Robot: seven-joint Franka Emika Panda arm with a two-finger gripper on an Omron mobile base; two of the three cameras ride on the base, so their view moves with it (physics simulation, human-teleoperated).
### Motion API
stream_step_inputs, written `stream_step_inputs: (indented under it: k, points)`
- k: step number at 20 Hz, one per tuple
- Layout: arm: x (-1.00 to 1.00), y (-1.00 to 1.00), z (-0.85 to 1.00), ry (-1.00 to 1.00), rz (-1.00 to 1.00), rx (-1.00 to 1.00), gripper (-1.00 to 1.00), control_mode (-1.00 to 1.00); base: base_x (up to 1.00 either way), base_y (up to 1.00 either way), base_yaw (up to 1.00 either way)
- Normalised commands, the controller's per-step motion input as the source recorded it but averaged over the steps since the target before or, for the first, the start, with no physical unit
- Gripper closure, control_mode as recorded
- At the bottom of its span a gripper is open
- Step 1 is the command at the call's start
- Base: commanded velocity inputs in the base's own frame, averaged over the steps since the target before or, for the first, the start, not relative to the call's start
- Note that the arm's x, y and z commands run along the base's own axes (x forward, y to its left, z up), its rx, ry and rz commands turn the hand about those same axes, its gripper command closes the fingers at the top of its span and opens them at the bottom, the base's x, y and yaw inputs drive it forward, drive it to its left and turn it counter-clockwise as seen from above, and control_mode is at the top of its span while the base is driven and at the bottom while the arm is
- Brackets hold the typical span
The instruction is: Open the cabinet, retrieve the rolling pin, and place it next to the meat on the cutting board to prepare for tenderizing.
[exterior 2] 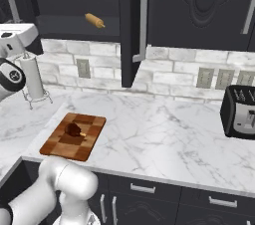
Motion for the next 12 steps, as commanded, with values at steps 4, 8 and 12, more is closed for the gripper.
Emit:
stream_step_inputs:
  k: [4, 8, 12]
  points:
    - [-0.94, 0.58, -0.15, 0.00, 0.00, -0.07, 1.00, -1.00, 0.00, 0.00, 0.00]
    - [-0.77, 0.64, -0.11, 0.01, 0.00, -0.07, 1.00, -1.00, 0.00, 0.00, 0.00]
    - [-0.43, 0.07, -0.05, 0.04, 0.01, -0.06, -1.00, -1.00, 0.00, 0.00, 0.00]
